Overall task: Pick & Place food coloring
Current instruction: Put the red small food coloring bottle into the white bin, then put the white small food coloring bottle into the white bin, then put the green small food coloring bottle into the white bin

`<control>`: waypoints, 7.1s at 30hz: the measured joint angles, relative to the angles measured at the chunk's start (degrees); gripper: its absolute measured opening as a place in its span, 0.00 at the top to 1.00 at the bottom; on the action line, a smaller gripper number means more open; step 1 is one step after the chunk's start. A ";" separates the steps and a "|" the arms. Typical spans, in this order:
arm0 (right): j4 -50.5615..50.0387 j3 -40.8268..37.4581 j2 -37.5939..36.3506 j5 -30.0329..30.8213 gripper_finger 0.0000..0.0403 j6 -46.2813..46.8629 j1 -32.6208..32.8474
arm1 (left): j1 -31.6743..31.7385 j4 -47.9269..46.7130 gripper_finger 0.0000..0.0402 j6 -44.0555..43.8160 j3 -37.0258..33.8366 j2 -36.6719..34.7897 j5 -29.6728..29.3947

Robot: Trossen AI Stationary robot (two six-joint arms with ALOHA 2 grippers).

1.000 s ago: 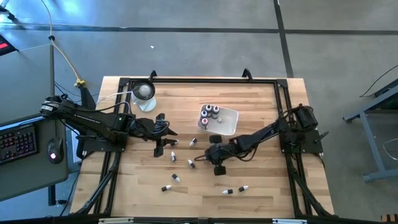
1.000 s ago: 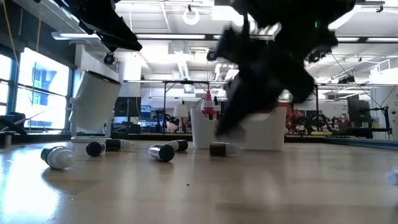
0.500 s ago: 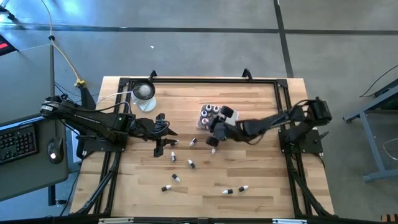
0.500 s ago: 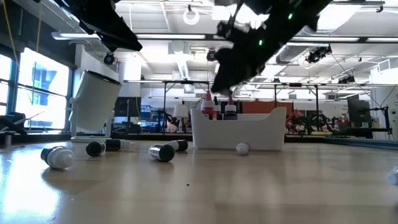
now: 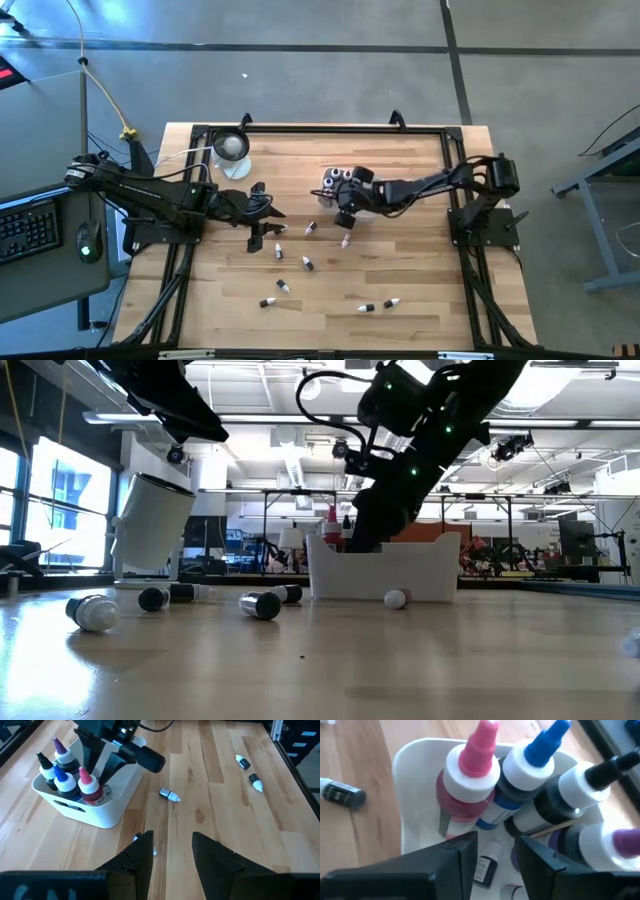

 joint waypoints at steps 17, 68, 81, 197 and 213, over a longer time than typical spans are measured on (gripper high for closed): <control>-10.90 4.28 -1.81 -23.52 0.61 -9.41 14.61 | 0.00 -0.26 0.67 0.00 0.02 0.00 -0.02; 38.91 -16.09 -3.60 -15.60 0.89 -4.47 11.68 | 0.00 2.76 0.67 0.00 0.02 0.00 -0.11; 15.91 -12.92 -9.52 2.39 0.86 6.89 4.27 | 0.00 2.22 0.67 -10.94 0.04 0.00 -0.04; -2.52 -0.08 -11.02 -20.53 0.55 11.41 26.06 | 5.94 7.26 0.60 -5.31 -1.64 10.37 4.16; 0.53 0.07 1.65 -27.19 0.55 31.19 38.28 | 6.01 20.31 0.60 -11.96 -10.01 12.74 -1.18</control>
